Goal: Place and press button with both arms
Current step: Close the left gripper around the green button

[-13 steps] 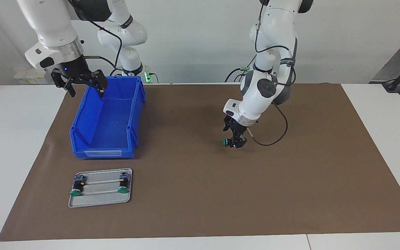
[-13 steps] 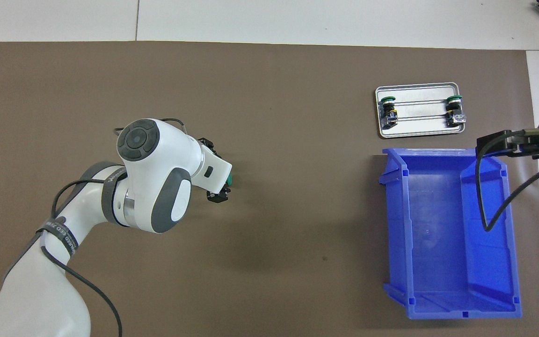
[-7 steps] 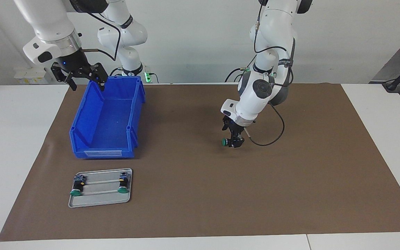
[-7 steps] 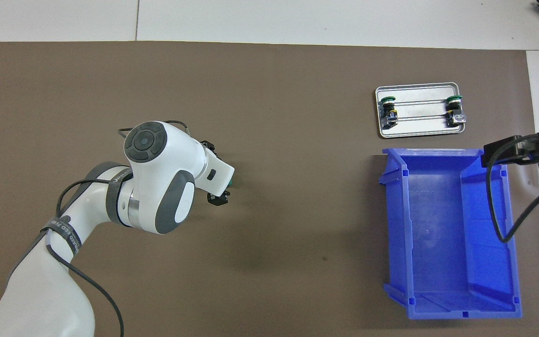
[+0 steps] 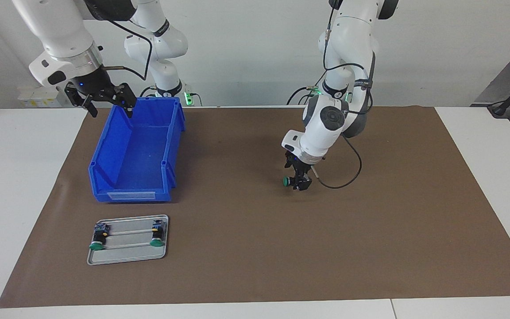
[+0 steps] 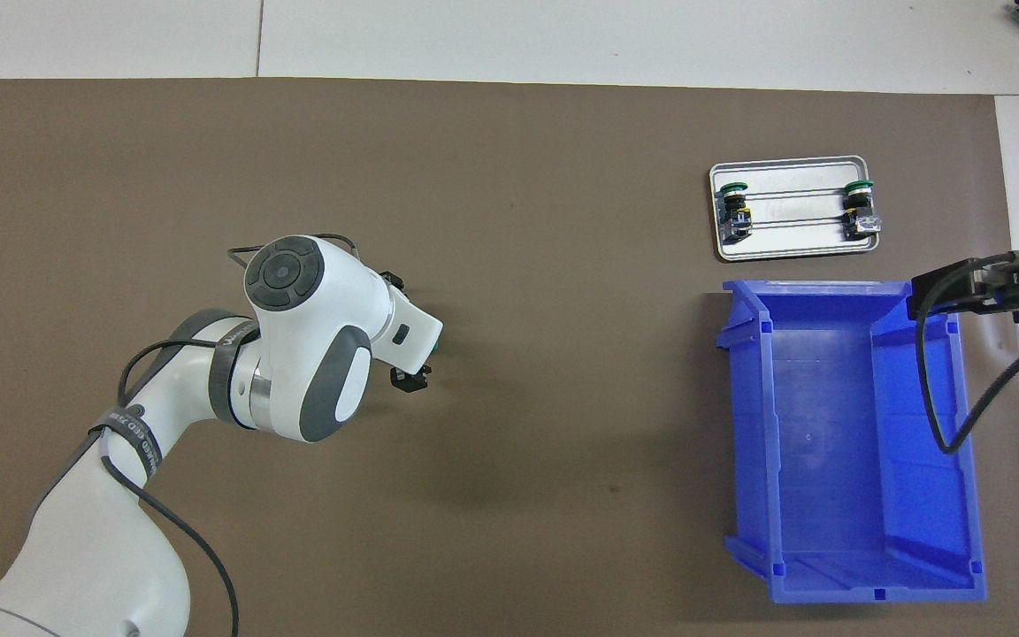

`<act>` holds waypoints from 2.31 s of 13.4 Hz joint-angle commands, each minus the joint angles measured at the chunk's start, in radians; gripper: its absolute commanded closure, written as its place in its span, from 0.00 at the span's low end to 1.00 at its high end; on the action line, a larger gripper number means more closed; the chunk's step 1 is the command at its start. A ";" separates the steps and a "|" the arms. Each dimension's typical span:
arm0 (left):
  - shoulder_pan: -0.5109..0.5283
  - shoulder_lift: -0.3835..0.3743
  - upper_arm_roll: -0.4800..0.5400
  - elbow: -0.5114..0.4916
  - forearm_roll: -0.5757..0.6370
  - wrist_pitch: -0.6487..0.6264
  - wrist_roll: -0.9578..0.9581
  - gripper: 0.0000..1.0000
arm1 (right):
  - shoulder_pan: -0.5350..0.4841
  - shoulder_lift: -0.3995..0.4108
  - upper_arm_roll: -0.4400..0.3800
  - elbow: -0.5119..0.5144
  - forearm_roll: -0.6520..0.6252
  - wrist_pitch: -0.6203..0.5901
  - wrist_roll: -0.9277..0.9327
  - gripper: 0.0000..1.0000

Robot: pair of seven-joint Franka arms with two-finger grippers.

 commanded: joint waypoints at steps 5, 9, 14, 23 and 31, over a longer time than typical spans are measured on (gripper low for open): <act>-0.016 0.018 0.011 -0.037 0.013 0.093 -0.001 0.10 | 0.001 -0.006 -0.009 -0.010 0.025 0.009 -0.023 0.00; -0.019 0.018 0.013 -0.045 0.013 0.100 -0.001 0.30 | 0.001 -0.006 -0.007 -0.010 0.025 0.009 -0.023 0.00; -0.019 0.018 0.013 -0.040 0.013 0.100 0.000 0.58 | 0.001 -0.006 -0.007 -0.010 0.025 0.009 -0.023 0.00; -0.016 0.019 0.013 -0.031 0.013 0.100 0.003 1.00 | 0.001 -0.006 -0.007 -0.010 0.025 0.009 -0.023 0.00; -0.004 0.018 0.007 0.007 -0.088 0.143 0.014 1.00 | 0.001 -0.006 -0.007 -0.010 0.025 0.009 -0.023 0.00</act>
